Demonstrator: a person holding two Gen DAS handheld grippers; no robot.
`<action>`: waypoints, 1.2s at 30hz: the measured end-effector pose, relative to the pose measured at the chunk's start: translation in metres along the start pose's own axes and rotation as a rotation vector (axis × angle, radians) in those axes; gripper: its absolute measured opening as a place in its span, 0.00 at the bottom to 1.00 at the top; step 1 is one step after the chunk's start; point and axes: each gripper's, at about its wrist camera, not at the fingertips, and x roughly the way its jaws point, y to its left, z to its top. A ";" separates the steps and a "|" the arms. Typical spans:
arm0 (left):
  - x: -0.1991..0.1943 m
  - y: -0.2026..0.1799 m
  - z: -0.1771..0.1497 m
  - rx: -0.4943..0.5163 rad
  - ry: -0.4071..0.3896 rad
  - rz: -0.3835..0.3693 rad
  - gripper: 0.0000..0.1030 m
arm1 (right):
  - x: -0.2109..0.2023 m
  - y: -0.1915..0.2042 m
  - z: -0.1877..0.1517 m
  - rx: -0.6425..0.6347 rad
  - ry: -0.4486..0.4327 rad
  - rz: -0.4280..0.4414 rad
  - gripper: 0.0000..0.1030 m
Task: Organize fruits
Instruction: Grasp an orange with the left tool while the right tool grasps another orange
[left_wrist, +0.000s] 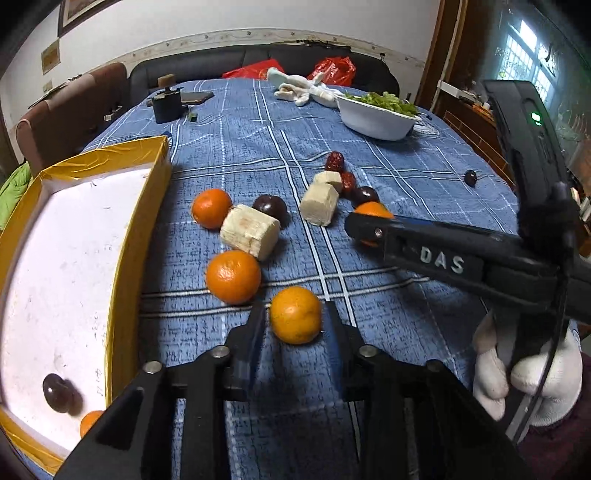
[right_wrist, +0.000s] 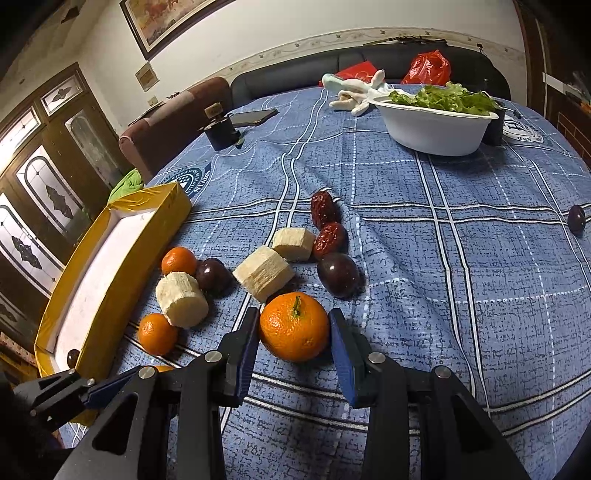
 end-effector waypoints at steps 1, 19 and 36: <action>0.003 -0.001 0.001 -0.001 0.003 0.003 0.41 | 0.000 0.001 0.000 -0.002 0.000 -0.001 0.40; -0.081 0.106 -0.013 -0.276 -0.147 0.102 0.27 | -0.015 0.016 -0.007 -0.033 -0.059 -0.023 0.40; -0.106 0.239 -0.065 -0.492 -0.137 0.245 0.28 | 0.003 0.214 -0.021 -0.331 0.072 0.180 0.41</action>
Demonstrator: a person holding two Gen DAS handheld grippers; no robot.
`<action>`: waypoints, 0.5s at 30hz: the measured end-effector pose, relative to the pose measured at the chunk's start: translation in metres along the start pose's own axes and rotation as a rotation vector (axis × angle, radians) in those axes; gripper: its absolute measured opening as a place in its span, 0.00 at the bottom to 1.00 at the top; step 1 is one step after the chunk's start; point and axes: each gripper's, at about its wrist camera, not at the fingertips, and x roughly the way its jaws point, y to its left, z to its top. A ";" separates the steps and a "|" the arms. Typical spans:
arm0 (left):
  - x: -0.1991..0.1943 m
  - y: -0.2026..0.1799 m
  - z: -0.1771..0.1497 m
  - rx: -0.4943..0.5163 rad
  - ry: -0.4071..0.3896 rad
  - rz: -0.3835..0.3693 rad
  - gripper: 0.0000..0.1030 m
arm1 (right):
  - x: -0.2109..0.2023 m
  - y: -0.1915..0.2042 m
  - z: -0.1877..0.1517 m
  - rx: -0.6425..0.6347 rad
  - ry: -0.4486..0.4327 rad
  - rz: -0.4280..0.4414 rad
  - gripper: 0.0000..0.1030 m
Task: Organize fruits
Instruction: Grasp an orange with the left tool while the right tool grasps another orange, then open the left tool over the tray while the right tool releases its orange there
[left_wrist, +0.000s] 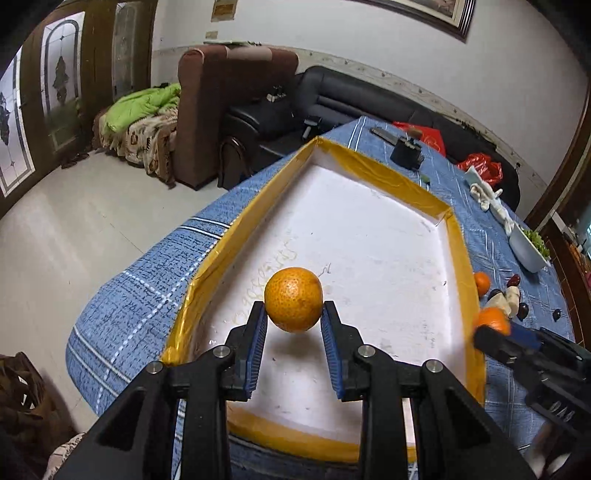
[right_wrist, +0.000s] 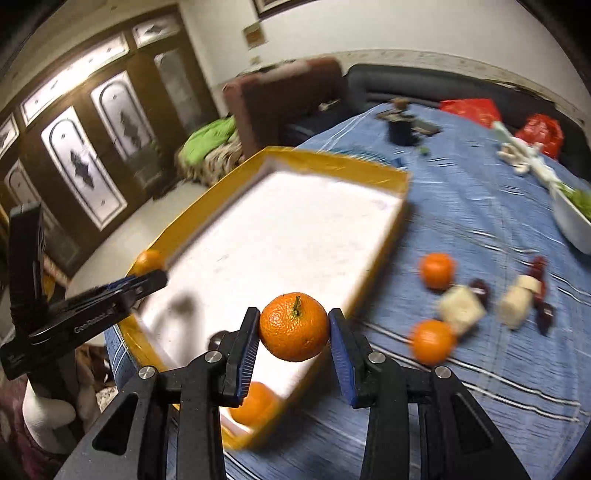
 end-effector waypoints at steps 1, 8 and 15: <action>0.002 0.002 0.001 -0.003 0.006 -0.010 0.28 | 0.010 0.006 0.002 -0.008 0.015 -0.003 0.41; 0.003 0.008 -0.003 -0.028 0.008 -0.069 0.32 | 0.051 0.014 0.008 0.002 0.103 -0.009 0.41; -0.010 0.018 -0.002 -0.093 -0.006 -0.111 0.59 | 0.060 0.024 0.006 -0.007 0.129 0.009 0.41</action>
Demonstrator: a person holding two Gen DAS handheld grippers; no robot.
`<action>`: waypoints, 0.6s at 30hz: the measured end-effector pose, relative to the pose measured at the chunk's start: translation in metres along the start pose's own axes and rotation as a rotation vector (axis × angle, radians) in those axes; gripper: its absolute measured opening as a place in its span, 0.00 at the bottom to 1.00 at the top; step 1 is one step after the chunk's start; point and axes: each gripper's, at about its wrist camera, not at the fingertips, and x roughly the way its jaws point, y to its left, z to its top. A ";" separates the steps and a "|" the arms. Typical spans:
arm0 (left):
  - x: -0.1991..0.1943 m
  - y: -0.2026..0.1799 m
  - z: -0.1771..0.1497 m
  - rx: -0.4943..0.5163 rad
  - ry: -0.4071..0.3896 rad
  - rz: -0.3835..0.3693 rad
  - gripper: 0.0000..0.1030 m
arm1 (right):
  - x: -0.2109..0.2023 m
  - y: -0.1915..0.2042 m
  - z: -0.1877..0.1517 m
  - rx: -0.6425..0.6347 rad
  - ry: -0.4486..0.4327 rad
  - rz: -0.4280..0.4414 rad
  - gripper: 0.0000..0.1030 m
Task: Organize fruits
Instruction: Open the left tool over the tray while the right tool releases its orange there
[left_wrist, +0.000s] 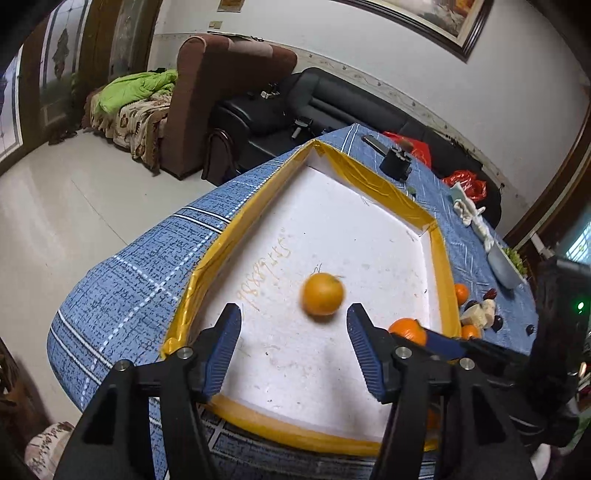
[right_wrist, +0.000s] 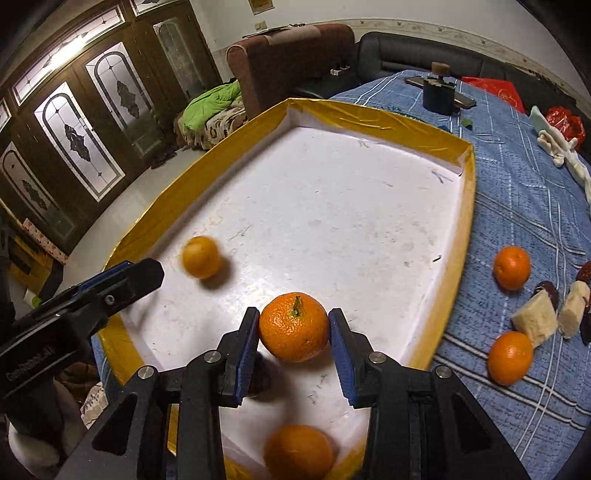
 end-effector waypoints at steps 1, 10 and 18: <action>-0.002 0.002 0.000 -0.009 0.000 -0.004 0.60 | 0.000 0.002 -0.001 -0.001 0.000 0.005 0.41; -0.020 -0.009 -0.004 -0.039 -0.020 -0.010 0.66 | -0.028 -0.005 -0.012 0.023 -0.059 0.026 0.57; -0.037 -0.050 -0.012 0.059 -0.027 -0.044 0.73 | -0.081 -0.048 -0.033 0.076 -0.153 0.000 0.65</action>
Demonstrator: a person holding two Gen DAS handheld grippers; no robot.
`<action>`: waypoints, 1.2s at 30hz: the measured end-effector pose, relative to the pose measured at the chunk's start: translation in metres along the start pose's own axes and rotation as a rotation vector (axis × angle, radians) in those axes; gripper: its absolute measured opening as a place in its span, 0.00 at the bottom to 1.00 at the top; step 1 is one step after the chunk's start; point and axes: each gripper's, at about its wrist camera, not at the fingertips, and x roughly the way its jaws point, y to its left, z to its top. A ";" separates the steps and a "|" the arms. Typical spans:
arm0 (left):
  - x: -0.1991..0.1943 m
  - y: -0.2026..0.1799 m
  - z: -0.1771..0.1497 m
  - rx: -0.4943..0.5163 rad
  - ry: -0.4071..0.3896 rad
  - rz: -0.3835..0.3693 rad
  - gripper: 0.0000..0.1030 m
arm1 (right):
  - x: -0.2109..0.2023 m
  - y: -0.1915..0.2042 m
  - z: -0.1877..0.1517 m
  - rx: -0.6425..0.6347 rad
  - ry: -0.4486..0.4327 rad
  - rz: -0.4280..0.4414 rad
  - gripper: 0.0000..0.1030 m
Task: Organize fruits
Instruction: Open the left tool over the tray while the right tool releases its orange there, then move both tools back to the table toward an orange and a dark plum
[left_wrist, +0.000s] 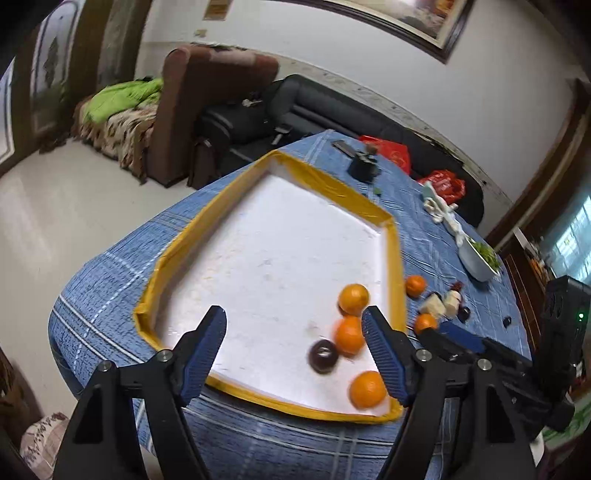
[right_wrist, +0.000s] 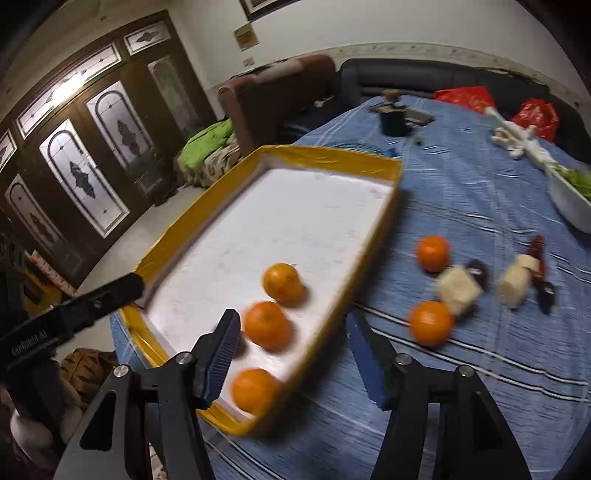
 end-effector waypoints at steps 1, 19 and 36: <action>0.000 -0.007 -0.001 0.017 0.000 -0.006 0.73 | -0.008 -0.011 -0.003 0.010 -0.009 -0.017 0.65; 0.045 -0.143 -0.045 0.373 0.145 -0.162 0.73 | -0.131 -0.271 -0.040 0.431 -0.160 -0.434 0.64; 0.085 -0.161 -0.044 0.404 0.200 -0.095 0.73 | -0.104 -0.424 -0.011 0.572 -0.041 -0.611 0.36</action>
